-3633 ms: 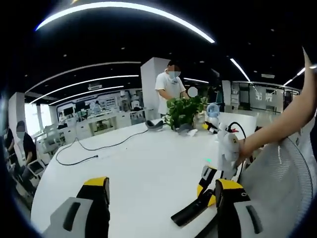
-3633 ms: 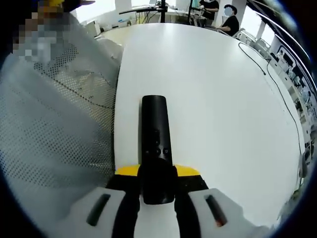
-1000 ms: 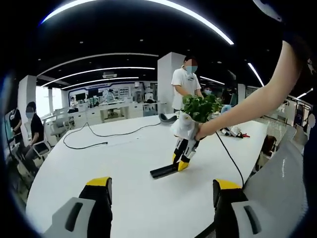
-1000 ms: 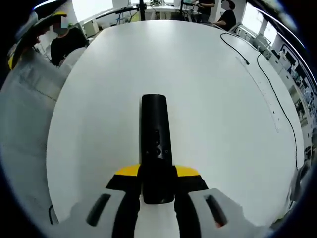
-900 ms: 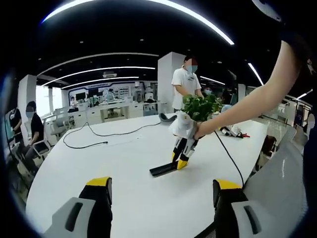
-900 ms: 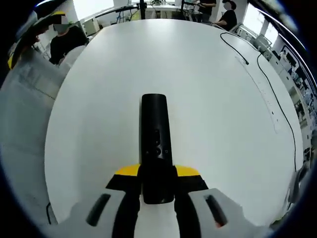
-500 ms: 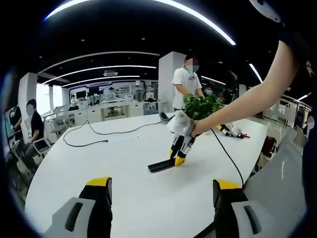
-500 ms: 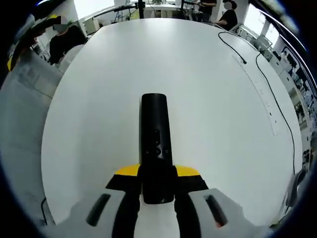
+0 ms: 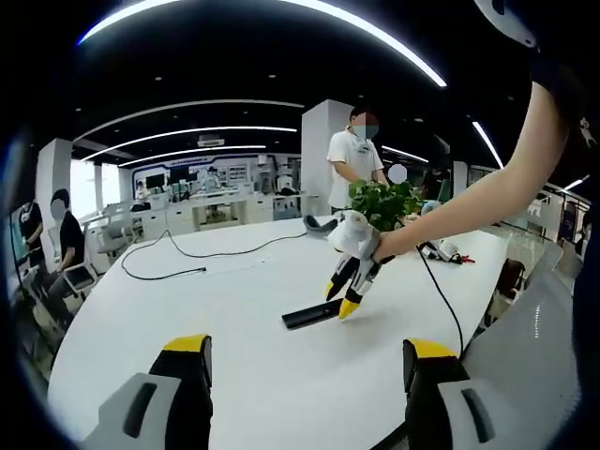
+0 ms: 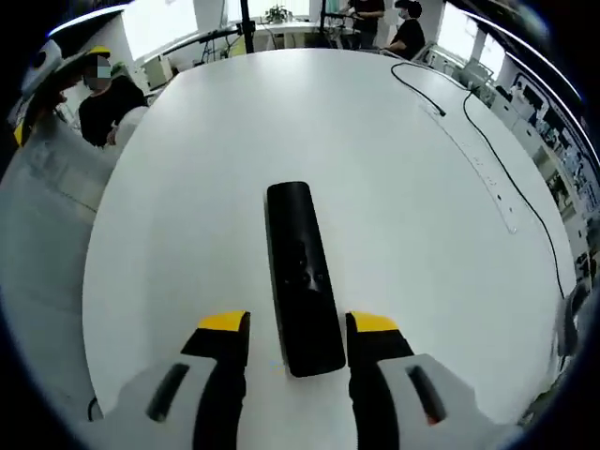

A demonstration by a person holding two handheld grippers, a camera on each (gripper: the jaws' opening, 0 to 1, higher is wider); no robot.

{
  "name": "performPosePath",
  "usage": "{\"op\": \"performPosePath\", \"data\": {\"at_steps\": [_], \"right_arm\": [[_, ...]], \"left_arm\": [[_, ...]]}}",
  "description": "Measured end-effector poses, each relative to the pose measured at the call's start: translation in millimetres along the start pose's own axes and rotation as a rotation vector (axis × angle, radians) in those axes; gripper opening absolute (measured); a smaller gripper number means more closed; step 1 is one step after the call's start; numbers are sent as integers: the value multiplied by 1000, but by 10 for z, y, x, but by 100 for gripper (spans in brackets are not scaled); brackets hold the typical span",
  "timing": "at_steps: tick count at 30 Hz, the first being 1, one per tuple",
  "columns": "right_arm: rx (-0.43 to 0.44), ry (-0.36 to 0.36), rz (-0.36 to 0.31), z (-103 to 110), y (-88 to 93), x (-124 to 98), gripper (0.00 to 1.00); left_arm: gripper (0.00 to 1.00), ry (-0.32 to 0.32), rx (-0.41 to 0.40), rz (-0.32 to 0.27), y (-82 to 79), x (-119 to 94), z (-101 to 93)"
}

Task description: Press the specified remote control buttons in sequence, fully releasing each button before pressing the next.

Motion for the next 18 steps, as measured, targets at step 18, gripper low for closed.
{"op": "performPosePath", "data": {"at_steps": [18], "right_arm": [[314, 358, -382, 446, -173, -1035, 81]], "left_arm": [[88, 15, 34, -29, -44, -21, -43]]}}
Point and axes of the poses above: the point that each gripper's makers call its tool centre point, and the gripper's own axes: x roughly forward along the fingers, z roughly to its left, y roughly out of its underside, the point moved 3 cm from there along -x, roughly backward along the fingers, and after that the axes turned 8 degrees about -x, right-handed, at the moved point
